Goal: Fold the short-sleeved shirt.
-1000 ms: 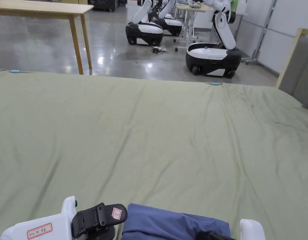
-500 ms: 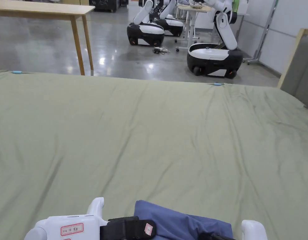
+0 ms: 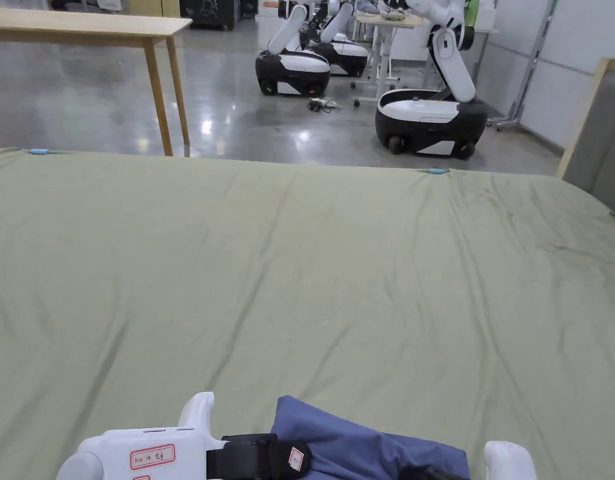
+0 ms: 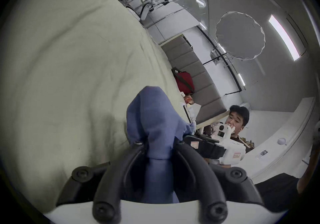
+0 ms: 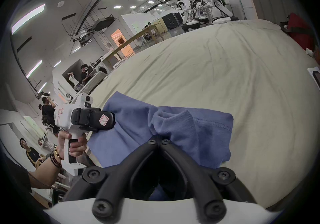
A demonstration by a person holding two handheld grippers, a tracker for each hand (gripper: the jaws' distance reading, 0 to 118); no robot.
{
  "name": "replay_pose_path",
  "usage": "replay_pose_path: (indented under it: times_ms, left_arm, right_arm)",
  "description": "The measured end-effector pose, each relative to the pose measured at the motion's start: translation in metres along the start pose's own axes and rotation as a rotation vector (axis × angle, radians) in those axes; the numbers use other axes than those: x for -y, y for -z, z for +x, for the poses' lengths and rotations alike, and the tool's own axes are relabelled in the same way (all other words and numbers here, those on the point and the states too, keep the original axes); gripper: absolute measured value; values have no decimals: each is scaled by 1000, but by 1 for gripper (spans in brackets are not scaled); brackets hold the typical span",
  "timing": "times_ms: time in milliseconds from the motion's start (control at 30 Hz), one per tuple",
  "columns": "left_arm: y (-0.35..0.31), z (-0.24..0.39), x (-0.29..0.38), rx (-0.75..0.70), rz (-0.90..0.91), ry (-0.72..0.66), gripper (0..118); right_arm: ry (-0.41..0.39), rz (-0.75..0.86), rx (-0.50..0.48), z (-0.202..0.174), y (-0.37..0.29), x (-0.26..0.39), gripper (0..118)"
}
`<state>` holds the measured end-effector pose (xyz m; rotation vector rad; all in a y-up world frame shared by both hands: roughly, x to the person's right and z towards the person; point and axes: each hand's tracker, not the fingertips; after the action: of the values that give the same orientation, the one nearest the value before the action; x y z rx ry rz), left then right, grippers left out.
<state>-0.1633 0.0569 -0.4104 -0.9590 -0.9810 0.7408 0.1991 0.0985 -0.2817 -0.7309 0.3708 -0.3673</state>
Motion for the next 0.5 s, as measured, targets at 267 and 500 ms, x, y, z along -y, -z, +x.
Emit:
replay_pose_path:
  times_ms: [267,500]
  left_arm:
    - [-19,-2,-10,-11,-16,8,20]
    - [-71,-21,-21,-28,21,-16,20]
  right_arm:
    - [12,38,-63,-6,-7,-1,0]
    - [-1,90,-140,-24,-19,-9,0]
